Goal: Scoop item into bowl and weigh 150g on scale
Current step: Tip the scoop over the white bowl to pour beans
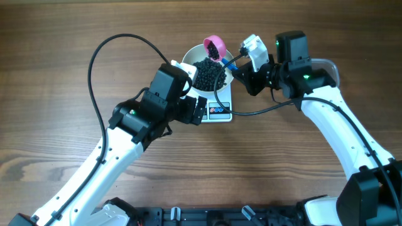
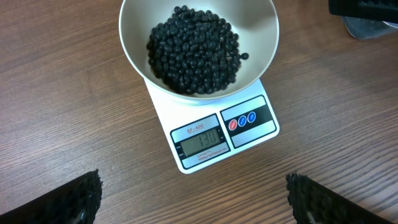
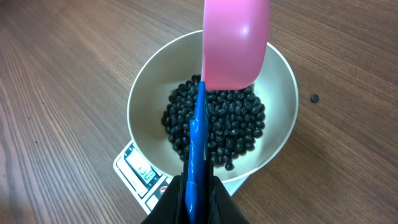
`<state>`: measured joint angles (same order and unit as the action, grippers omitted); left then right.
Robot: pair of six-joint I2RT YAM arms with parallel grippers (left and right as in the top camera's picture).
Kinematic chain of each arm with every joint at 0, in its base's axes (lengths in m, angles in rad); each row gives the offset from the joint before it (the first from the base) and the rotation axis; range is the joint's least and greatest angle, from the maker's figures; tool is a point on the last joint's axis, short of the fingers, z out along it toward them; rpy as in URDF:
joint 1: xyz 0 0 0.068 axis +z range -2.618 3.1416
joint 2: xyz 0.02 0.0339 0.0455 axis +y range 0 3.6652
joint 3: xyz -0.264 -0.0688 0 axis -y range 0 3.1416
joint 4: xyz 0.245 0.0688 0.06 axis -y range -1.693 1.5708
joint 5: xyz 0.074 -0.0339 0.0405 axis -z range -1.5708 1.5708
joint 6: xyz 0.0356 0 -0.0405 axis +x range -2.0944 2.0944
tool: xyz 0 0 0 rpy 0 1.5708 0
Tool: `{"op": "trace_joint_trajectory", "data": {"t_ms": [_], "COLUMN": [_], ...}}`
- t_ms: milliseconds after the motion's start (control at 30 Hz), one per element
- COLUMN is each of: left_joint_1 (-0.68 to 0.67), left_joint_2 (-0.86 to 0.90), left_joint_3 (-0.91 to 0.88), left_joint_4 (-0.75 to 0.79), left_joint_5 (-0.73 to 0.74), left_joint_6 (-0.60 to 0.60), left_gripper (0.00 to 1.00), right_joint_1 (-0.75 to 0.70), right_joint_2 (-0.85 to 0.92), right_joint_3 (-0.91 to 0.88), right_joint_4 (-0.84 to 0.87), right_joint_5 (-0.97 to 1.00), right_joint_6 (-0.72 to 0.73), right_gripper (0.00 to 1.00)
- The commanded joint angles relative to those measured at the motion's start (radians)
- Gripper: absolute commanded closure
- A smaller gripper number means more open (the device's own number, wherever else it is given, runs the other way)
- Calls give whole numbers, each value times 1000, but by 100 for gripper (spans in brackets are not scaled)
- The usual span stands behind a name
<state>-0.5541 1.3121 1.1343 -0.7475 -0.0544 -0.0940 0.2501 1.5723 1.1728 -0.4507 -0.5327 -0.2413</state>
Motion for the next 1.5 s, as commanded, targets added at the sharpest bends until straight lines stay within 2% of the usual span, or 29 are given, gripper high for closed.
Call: {"op": "trace_joint_trajectory", "data": {"t_ms": [0,233,533,1033,1200,1467], "left_joint_1": [2,2,2,2,2,2], "left_joint_2": [7,8,8,8,8,8], "left_joint_3": [14,14,14,14,14,14], "left_joint_4": [2,2,3,2,2,2], "left_joint_5": [8,8,8,8,8,8], "left_joint_6": [11,11,11,11,11,11], "left_gripper": [0,0,0,0,0,0], "right_joint_1": [2,2,29,38,38,38], "right_joint_2": [-24,-24,-24,-24,-24,-24], "right_joint_3": [5,5,5,5,5,5], "right_joint_4": [5,2,-6,-3,-3,-4], "right_joint_5": [14,13,24,47,47,47], "right_joint_6": [-17,1,-99,-94,-10,-10], "right_gripper": [96,96,96,96,96,96]}}
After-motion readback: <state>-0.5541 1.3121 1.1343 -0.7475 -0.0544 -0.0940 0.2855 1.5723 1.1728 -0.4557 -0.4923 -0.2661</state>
